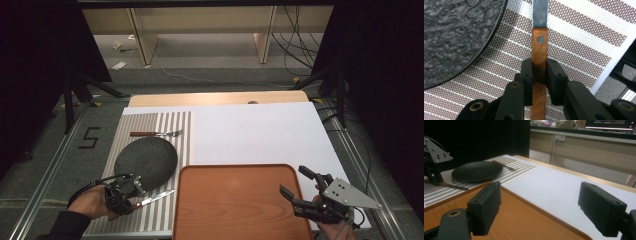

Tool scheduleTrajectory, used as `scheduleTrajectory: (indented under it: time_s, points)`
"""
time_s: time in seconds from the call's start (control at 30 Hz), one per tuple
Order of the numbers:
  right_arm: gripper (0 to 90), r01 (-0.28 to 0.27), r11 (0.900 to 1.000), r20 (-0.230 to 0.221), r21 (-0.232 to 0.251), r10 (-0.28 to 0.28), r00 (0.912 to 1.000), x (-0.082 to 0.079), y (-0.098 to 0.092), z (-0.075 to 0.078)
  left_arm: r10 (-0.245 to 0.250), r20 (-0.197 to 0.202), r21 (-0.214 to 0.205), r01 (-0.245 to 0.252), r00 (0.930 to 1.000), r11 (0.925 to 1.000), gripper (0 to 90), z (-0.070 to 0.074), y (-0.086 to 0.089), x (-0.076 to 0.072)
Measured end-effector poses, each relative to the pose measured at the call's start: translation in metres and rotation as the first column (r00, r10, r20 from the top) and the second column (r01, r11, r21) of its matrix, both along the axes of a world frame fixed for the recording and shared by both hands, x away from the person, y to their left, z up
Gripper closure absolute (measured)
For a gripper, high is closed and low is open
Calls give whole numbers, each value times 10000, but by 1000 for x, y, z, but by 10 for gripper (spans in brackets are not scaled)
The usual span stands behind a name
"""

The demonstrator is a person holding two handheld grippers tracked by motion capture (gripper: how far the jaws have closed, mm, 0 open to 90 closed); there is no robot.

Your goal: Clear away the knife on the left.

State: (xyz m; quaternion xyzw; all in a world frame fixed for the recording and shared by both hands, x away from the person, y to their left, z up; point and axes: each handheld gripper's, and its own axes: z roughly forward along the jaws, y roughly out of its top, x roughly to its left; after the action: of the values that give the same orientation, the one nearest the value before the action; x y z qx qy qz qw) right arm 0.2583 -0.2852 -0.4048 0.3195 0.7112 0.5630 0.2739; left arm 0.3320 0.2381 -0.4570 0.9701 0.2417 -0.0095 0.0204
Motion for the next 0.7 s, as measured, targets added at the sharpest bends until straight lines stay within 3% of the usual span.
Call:
scheduleTrajectory:
  time_s: [0.27, 0.47, 0.63, 0.7]
  points:
    - [196, 17, 10000, -13, 17, -17, 10000, 0, 0, 0, 579, -217, -537, -589, 9981, 9968, 766, 10, 5, -1]
    - [196, 2, 10000, -3, 30, -2, 10000, 0, 0, 0, 1008, -315, -941, -1033, 9944, 9902, 766, 22, 11, -5]
    - [196, 18, 10000, -12, 5, -18, 10000, 0, 0, 0, 1410, -261, -1452, -1433, 9897, 9790, 766, 30, 15, -7]
    - [196, 21, 10000, -5, 10, -21, 10000, 0, 0, 0, 1578, -299, -1807, -1606, 9870, 9703, 766, 32, 15, -8]
